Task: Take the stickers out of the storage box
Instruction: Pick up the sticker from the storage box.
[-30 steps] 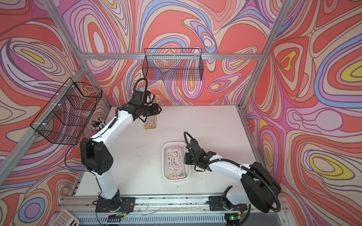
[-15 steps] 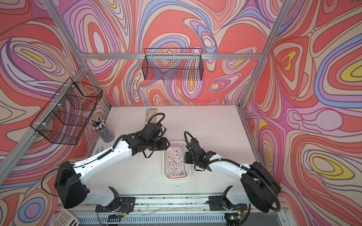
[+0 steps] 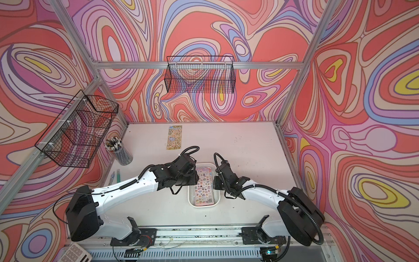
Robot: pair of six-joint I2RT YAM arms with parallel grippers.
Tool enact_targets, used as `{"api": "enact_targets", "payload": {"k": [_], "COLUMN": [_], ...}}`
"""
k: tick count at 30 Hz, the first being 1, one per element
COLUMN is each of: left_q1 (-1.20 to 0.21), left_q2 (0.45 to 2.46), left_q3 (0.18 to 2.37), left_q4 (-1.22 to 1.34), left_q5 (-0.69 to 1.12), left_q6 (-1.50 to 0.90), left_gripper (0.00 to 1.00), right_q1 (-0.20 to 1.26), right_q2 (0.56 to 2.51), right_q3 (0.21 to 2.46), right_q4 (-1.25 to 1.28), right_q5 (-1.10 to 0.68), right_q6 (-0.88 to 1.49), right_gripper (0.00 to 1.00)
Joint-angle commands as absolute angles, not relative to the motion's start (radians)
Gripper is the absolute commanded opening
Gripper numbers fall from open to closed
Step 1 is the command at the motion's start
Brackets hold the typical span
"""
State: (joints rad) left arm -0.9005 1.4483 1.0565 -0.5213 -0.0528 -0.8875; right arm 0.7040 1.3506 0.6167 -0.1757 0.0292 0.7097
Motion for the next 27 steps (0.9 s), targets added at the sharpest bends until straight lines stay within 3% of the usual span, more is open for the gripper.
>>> {"api": "enact_targets", "payload": {"k": [1, 15, 27], "left_q1": [-0.919, -0.975, -1.005], "left_q2": [1.489, 1.596, 1.693], "left_q3": [1.067, 1.067, 1.072], "left_q4": [-0.493, -0.487, -0.451], "left_q5": [-0.089, -0.164, -0.204], "left_q6": [-0.917, -0.955, -0.989], "left_gripper": [0.51, 0.51, 0.58], "right_q1": [0.709, 0.709, 0.709], "right_q2": [1.336, 1.328, 1.318], "right_q3": [0.604, 0.595, 0.588], "right_q4": [-0.153, -0.144, -0.143], "right_q5": [0.032, 0.043, 0.04], "right_q6": [0.733, 0.747, 0.749], "right_gripper": [0.1, 0.11, 0.12]}}
